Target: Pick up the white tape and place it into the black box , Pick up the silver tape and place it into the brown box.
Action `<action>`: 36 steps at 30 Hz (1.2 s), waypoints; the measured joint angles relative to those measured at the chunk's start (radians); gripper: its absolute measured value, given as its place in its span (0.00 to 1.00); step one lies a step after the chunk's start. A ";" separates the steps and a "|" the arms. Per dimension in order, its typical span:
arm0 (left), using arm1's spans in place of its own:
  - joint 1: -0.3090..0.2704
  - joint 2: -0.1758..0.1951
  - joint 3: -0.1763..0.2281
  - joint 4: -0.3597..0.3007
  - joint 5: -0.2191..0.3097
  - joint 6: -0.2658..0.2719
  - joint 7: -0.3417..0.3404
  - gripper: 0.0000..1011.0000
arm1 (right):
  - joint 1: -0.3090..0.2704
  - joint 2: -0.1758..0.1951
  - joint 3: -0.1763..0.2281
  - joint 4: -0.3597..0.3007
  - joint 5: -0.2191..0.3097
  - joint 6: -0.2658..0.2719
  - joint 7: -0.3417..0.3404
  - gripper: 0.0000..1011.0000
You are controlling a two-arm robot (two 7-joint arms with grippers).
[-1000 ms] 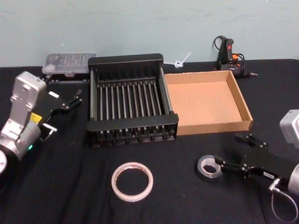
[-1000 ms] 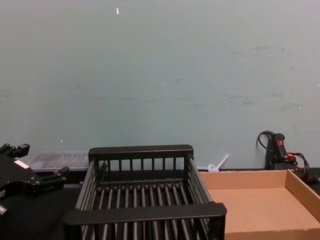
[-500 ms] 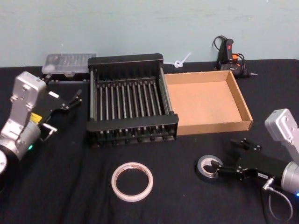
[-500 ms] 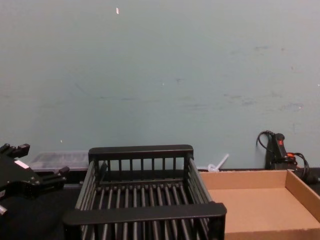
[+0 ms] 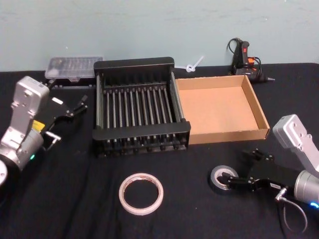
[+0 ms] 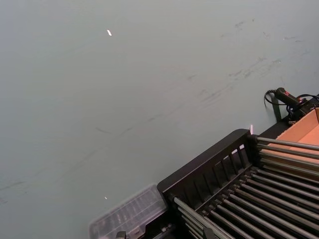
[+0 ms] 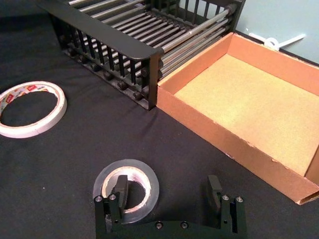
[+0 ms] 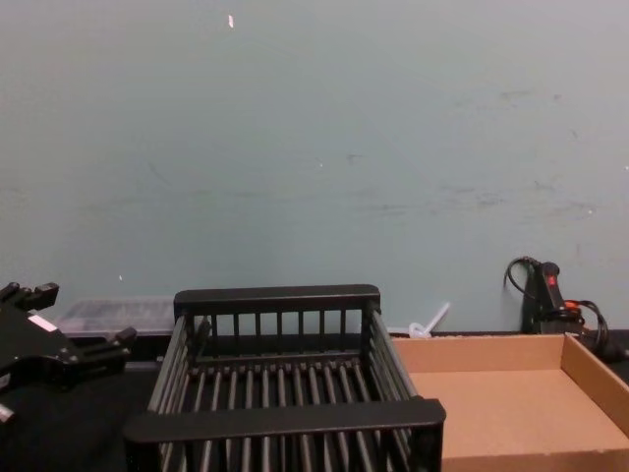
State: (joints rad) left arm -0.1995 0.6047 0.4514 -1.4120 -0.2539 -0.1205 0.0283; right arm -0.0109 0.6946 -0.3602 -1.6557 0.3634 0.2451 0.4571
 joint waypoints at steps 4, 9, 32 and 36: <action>0.000 0.000 0.000 0.000 0.000 0.000 0.000 0.99 | 0.007 -0.008 -0.002 0.009 -0.006 0.006 0.002 0.99; 0.000 0.000 0.000 0.000 0.000 0.000 0.000 0.99 | 0.017 -0.018 -0.005 0.019 -0.015 0.015 0.006 0.99; 0.000 0.000 0.000 0.000 0.000 0.000 0.000 0.99 | 0.020 -0.020 -0.008 0.022 -0.021 0.019 0.005 0.81; 0.000 0.000 0.000 0.000 0.000 0.000 0.000 0.99 | 0.020 -0.020 -0.007 0.021 -0.020 0.018 0.005 0.70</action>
State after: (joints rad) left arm -0.1995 0.6047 0.4514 -1.4120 -0.2539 -0.1205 0.0283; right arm 0.0091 0.6746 -0.3673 -1.6345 0.3430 0.2632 0.4618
